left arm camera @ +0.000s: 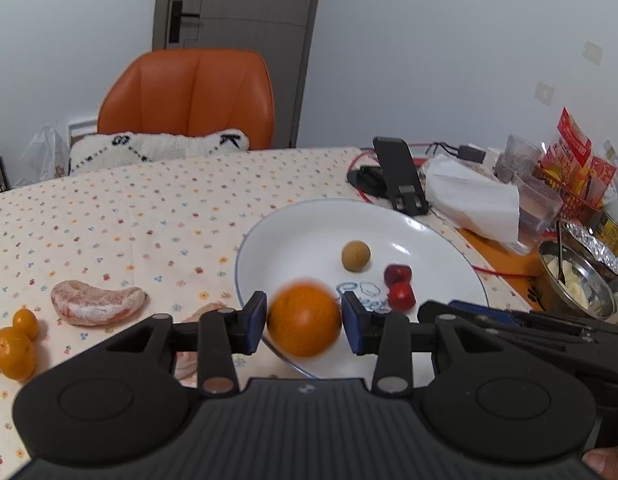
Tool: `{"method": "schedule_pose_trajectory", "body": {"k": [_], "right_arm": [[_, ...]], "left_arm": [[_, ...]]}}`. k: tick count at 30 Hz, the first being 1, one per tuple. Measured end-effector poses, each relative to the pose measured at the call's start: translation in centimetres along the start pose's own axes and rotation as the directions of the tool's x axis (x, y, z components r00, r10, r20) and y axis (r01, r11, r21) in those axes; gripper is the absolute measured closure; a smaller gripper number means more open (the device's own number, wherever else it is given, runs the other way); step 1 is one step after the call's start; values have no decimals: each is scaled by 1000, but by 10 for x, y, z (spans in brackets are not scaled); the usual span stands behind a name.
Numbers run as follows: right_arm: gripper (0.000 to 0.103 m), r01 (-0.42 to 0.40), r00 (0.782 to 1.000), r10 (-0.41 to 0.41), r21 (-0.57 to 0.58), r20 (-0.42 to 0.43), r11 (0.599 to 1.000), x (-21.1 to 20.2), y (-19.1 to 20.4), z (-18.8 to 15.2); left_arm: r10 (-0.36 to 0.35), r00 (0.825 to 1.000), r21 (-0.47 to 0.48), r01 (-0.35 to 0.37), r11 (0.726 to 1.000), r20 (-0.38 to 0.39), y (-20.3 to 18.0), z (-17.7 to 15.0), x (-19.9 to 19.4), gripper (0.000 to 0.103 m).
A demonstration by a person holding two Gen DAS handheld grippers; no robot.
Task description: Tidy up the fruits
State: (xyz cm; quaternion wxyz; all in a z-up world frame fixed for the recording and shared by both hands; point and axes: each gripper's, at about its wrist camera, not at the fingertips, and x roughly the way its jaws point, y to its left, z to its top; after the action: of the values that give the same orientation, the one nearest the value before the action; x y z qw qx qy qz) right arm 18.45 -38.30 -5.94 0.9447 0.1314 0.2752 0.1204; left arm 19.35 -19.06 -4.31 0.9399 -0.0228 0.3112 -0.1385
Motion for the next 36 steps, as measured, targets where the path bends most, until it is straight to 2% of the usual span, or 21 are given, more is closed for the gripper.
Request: {"method": "schedule_pose_trajectory", "body": {"k": [5, 9, 19, 24, 30, 36], "right_arm": [[68, 2, 1000, -2, -8, 0, 1000, -1, 4, -1], [66, 0, 1000, 0, -18, 1, 1000, -2, 10, -1], [56, -11, 1000, 12, -50, 10, 999, -10, 31, -2], [50, -15, 1000, 16, -66, 10, 998, -13, 41, -3], [39, -17, 1000, 19, -81, 15, 997, -18, 52, -4], [19, -6, 1000, 8, -99, 16, 995, -22, 65, -8]], "left_arm": [[11, 1000, -12, -11, 1000, 8, 7, 1, -8, 60], [33, 999, -38, -32, 999, 16, 16, 0, -17, 55], [78, 996, -64, -75, 995, 53, 35, -6, -46, 30], [110, 992, -71, -105, 992, 69, 44, -9, -60, 25], [140, 988, -90, -134, 987, 71, 56, -15, -74, 21], [173, 982, -103, -164, 981, 79, 66, -20, -87, 16]]}}
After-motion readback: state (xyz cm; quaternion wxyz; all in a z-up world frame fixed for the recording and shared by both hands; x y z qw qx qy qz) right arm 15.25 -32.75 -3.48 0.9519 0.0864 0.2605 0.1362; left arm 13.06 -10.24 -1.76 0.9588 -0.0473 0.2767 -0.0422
